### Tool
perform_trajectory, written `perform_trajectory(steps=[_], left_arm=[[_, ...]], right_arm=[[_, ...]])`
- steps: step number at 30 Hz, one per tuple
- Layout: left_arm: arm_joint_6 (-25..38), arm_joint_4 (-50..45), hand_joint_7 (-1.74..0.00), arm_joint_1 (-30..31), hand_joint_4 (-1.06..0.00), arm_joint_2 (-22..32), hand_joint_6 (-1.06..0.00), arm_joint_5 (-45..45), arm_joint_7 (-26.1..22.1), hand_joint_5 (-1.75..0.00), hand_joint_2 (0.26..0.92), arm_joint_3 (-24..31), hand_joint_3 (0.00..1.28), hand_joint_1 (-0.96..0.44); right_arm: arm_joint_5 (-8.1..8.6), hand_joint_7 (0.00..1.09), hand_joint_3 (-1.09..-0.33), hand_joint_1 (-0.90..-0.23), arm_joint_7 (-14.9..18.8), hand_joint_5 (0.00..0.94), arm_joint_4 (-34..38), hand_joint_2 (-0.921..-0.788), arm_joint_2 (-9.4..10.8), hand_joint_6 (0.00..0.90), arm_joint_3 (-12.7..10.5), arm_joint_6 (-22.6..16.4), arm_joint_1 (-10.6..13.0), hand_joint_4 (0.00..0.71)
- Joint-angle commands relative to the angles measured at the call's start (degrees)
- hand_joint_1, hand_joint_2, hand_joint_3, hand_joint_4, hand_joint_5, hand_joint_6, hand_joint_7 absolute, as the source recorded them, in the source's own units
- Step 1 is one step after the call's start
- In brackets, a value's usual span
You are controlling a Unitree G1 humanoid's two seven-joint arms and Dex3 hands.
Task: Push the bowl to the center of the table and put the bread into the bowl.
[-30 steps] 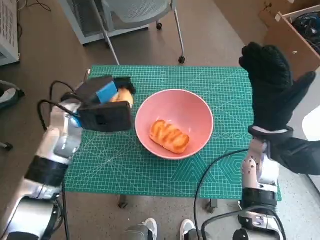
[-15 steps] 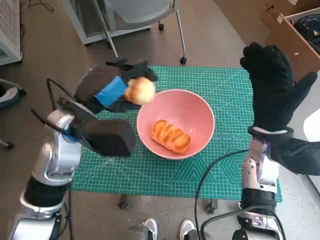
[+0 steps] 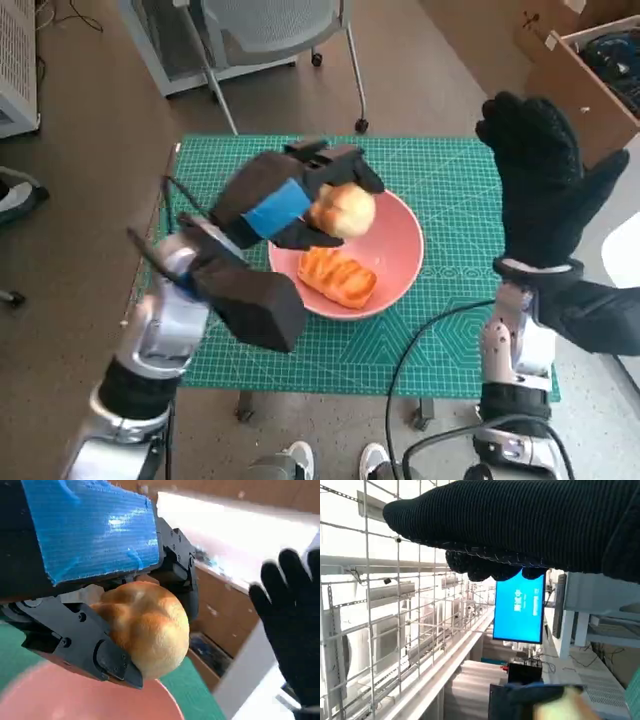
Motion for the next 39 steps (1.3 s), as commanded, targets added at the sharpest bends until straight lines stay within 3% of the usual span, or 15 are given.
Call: perform_trajectory(steps=[1,4,8,17,32,39], left_arm=[[-0.44,2.37,-0.53,1.47,-0.30,-0.30,-0.29,-0.36,-0.95,-0.19,0.847,-1.30,0.05,-0.36],[0.52,2.88,-0.31,1.55,-0.19,0.24,-0.22,0.99,-1.63,-0.06,0.892,-2.13,0.04,-0.57],[0.88,3.49,-0.21,1.80,-0.13,0.38,-0.17,1.74,-1.64,-0.01,0.915,-2.28,0.07,-0.69],[-0.04,4.05,-0.14,2.91,-0.02,0.19,-0.10,0.57,-1.17,0.00,0.921,-1.64,0.09,-0.71],[-1.25,2.91,-0.12,4.59,0.00,0.47,-0.08,-4.35,-1.91,0.00,0.921,1.84,0.09,-0.71],[-6.47,5.55,-0.12,4.54,0.00,-0.72,-0.08,-16.62,-2.74,0.00,0.921,9.84,0.17,-0.75]], right_arm=[[0.60,0.59,-0.617,-0.494,-0.40,0.007,-0.81,-0.921,0.15,0.156,-0.22,1.15,1.83,0.394],[0.56,0.58,-0.615,-0.498,-0.45,0.007,-1.21,-0.921,0.01,0.152,-0.33,1.15,2.11,0.394],[0.38,0.58,-0.613,-0.500,-0.54,0.007,-1.57,-0.921,-0.09,0.138,-0.42,1.10,2.38,0.395],[-0.10,0.57,-0.617,-0.488,-0.89,0.005,-1.92,-0.921,0.00,0.122,-0.35,1.02,2.51,0.393],[-1.27,0.57,-0.626,-0.486,-1.83,0.004,-2.51,-0.921,-0.07,0.123,0.21,0.96,2.26,0.393],[-1.29,0.57,-0.627,-0.485,-1.90,0.003,-3.10,-0.921,-0.55,0.126,0.35,1.60,1.95,0.393]])
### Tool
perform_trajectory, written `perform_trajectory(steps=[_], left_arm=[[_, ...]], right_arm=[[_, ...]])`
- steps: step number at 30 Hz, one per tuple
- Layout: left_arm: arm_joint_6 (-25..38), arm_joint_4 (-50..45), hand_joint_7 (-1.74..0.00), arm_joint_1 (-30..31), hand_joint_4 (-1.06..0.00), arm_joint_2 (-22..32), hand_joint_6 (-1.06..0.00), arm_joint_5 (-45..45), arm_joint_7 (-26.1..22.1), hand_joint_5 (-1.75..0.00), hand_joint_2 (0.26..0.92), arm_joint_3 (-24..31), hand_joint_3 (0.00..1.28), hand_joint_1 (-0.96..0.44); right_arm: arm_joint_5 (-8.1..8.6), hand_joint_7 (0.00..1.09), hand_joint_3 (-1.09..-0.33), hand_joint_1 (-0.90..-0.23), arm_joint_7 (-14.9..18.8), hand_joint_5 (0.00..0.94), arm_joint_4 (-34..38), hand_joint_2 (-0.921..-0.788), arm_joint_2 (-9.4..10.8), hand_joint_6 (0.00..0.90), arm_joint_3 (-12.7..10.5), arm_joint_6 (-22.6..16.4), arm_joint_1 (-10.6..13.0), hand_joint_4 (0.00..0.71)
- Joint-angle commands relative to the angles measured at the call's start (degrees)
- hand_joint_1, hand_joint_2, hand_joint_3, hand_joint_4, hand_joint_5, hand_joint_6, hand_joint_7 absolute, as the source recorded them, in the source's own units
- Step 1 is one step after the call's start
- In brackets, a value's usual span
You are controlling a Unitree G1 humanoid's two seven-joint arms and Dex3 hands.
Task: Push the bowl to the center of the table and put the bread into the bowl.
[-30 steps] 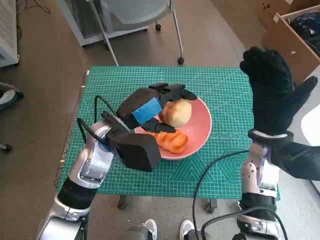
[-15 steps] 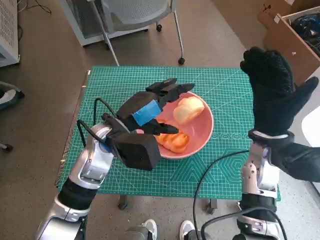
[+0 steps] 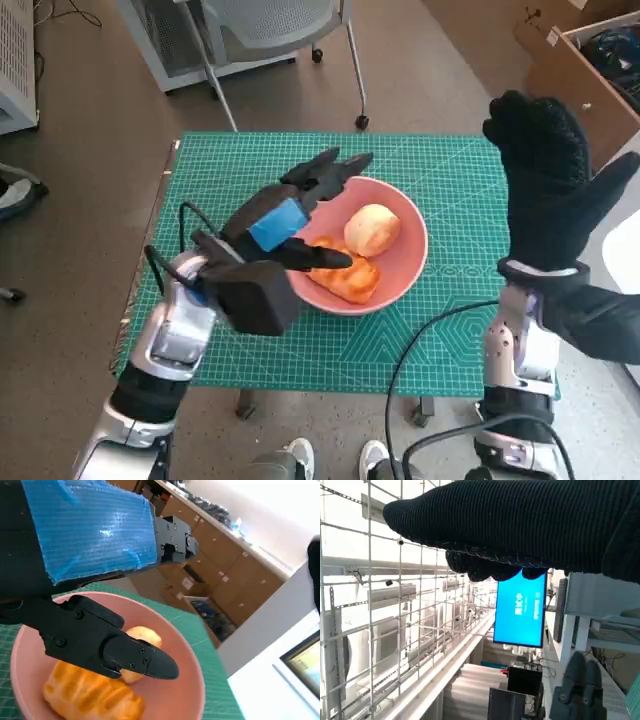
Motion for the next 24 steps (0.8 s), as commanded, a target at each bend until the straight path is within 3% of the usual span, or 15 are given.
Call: perform_trajectory(steps=[1,5,8,12,24], left_arm=[[-4.44,2.02,-0.12,-0.14,0.00,-1.75,-0.08,-10.29,-0.41,0.00,0.921,6.73,0.18,-0.75],[-6.07,2.78,-0.14,-0.59,0.00,-5.77,-0.09,-20.07,-0.05,0.00,0.921,11.62,0.24,-0.75],[-5.52,1.81,-0.31,-0.96,-0.01,-8.51,-0.03,-26.32,0.53,0.00,0.921,14.45,0.30,-0.74],[-4.84,0.41,-0.39,-1.23,-0.04,-11.42,-0.01,-31.91,2.08,-0.02,0.921,16.98,0.36,-0.73],[-5.23,-1.53,-0.50,-0.43,-0.08,-12.36,0.00,-32.59,5.41,-0.05,0.921,18.16,0.41,-0.72]], right_arm=[[-0.51,0.57,-0.627,-0.485,-0.66,0.003,-0.40,-0.921,-0.54,0.124,0.14,1.24,0.93,0.393],[-0.44,0.58,-0.627,-0.486,-0.95,0.003,-0.68,-0.921,-0.85,0.124,0.11,2.07,0.40,0.393],[-0.74,0.58,-0.625,-0.486,-1.48,0.001,-1.06,-0.921,-0.98,0.123,0.29,2.90,-0.01,0.384],[-1.84,0.58,-0.616,-0.488,-2.58,0.000,-2.14,-0.921,-1.15,0.124,0.97,4.37,-0.39,0.365],[-5.77,0.59,-0.598,-0.512,-4.87,0.000,-5.48,-0.921,-2.22,0.125,2.45,6.36,-0.13,0.343]])
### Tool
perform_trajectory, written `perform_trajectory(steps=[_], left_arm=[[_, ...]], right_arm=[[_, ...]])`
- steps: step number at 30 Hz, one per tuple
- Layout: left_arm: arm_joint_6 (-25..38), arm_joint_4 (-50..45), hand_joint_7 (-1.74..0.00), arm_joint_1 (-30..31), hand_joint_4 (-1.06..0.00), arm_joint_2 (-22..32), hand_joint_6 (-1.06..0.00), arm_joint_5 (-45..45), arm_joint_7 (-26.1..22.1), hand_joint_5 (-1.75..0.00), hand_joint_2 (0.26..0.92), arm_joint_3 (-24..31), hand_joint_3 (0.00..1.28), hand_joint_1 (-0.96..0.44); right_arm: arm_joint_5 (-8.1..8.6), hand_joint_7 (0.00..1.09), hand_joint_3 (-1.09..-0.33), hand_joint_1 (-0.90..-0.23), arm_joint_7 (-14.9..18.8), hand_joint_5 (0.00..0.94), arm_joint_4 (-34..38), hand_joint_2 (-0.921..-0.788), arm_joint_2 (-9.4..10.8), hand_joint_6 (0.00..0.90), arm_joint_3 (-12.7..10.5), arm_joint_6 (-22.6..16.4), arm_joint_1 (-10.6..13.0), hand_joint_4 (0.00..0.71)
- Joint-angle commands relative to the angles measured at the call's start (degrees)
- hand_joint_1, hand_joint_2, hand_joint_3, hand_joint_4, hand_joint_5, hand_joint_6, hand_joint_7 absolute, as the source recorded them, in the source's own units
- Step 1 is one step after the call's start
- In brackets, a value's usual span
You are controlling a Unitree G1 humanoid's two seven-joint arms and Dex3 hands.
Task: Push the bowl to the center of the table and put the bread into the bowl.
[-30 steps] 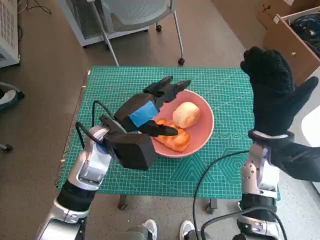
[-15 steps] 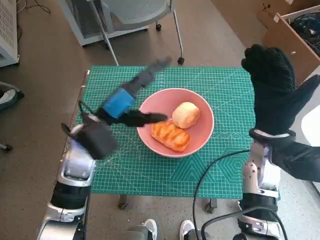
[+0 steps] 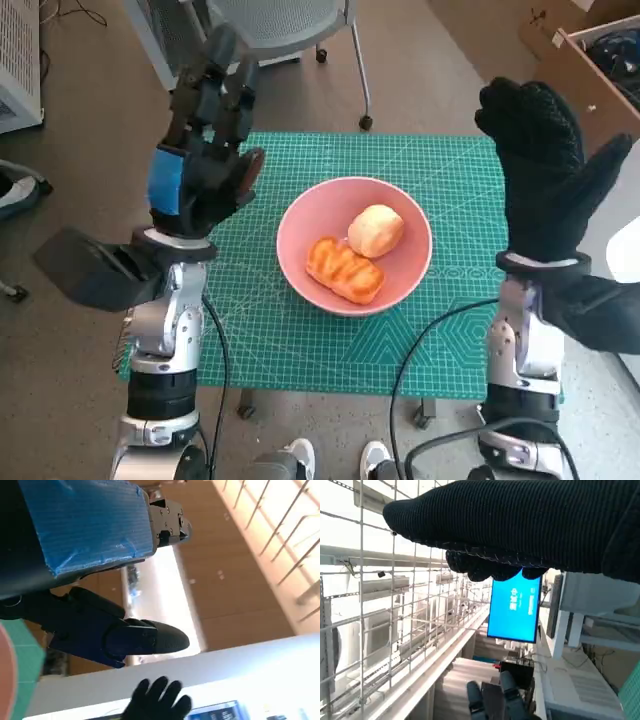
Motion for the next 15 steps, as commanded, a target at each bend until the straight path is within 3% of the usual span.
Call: perform_trajectory(steps=[1,6,15], left_arm=[[-0.33,-1.17,-0.51,0.00,-0.09,-0.37,0.00,0.09,1.01,-0.06,0.921,0.26,0.41,-0.72],[-0.30,-1.86,-0.52,0.42,-0.10,-0.77,0.00,0.17,1.75,-0.07,0.921,-0.05,0.41,-0.72],[0.22,-2.87,-0.54,0.81,-0.10,-0.47,0.00,-0.34,1.44,-0.08,0.921,-0.19,0.41,-0.71]], right_arm=[[-1.60,0.59,-0.598,-0.513,-1.01,0.000,-0.59,-0.921,-0.89,0.126,0.47,1.11,0.57,0.342],[-2.69,0.59,-0.603,-0.516,-1.74,0.000,-1.14,-0.921,-1.62,0.126,0.63,1.17,0.68,0.339],[-2.69,0.58,-0.610,-0.523,-1.96,0.000,-1.81,-0.921,-2.14,0.125,0.49,2.20,0.78,0.338]])
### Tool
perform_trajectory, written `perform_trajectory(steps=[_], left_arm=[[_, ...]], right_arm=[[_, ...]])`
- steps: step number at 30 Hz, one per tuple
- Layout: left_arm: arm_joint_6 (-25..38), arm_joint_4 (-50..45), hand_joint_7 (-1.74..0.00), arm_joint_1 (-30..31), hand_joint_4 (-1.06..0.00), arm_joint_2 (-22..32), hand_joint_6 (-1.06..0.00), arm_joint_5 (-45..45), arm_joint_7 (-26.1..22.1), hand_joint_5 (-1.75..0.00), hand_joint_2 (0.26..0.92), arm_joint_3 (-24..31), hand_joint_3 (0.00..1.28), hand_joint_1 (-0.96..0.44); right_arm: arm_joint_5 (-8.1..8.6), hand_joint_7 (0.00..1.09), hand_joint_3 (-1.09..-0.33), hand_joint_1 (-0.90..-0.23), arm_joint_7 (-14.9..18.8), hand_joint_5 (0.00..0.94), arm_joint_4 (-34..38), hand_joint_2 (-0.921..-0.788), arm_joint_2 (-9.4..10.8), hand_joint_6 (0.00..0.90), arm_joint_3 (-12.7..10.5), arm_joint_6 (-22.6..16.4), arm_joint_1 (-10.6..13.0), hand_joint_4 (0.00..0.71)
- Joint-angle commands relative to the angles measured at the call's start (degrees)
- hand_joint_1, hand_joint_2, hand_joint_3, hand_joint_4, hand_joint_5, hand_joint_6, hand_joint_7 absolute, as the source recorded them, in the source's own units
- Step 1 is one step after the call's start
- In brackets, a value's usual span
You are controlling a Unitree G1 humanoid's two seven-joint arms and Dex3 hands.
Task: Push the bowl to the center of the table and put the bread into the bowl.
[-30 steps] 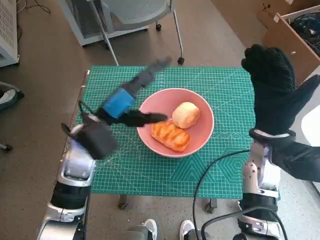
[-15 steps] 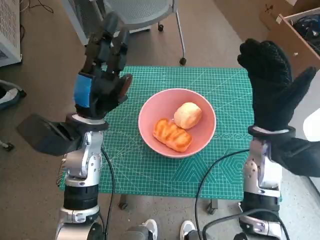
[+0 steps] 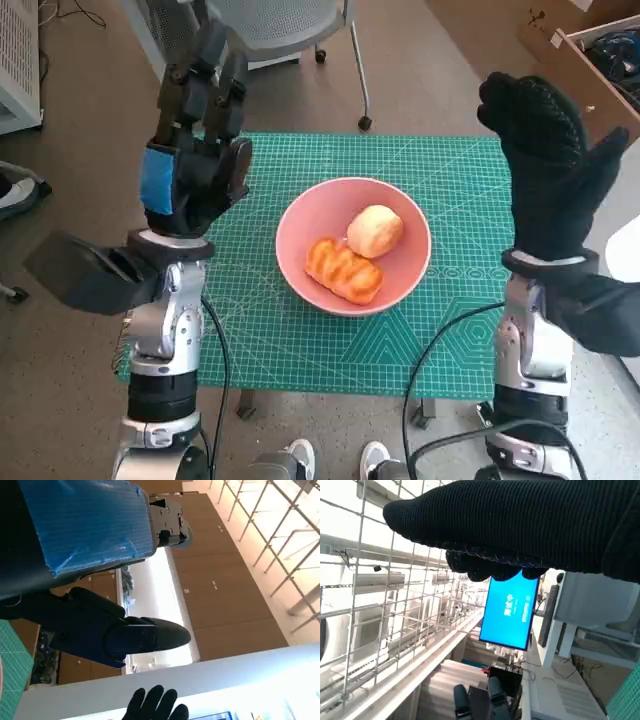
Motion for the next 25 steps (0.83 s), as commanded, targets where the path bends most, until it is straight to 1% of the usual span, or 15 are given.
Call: perform_trajectory(steps=[1,12,19,22,25], left_arm=[[0.30,-1.14,-0.54,0.53,-0.10,-0.03,0.00,-0.37,-0.17,-0.09,0.921,-0.06,0.41,-0.71],[0.86,-1.12,-0.53,0.41,-0.08,0.15,0.00,-1.23,-0.92,-0.10,0.921,0.03,0.41,-0.69],[1.22,-1.56,-0.52,0.75,-0.07,0.81,0.00,-1.56,-1.79,-0.12,0.921,0.35,0.41,-0.69],[1.14,-1.56,-0.51,0.83,-0.03,1.15,0.00,-1.92,-2.35,-0.21,0.921,0.75,0.41,-0.69],[0.98,-1.41,-0.50,0.90,-0.01,1.26,0.00,-2.79,-3.09,-0.25,0.921,1.30,0.41,-0.69]], right_arm=[[-0.42,0.58,-0.611,-0.523,-0.49,0.000,-0.22,-0.921,-0.71,0.125,0.16,1.53,0.81,0.338],[-0.40,0.58,-0.612,-0.528,-0.78,0.000,-1.23,-0.921,-0.67,0.125,0.44,2.73,1.29,0.338],[-0.30,0.58,-0.608,-0.529,-0.98,0.000,-1.65,-0.921,-0.58,0.126,0.67,3.65,1.16,0.338],[-0.49,0.58,-0.605,-0.530,-1.20,0.001,-1.77,-0.921,-0.54,0.128,0.82,4.02,1.05,0.339],[-0.65,0.58,-0.602,-0.530,-1.41,0.001,-2.00,-0.921,-0.47,0.130,1.06,4.35,1.06,0.340]])
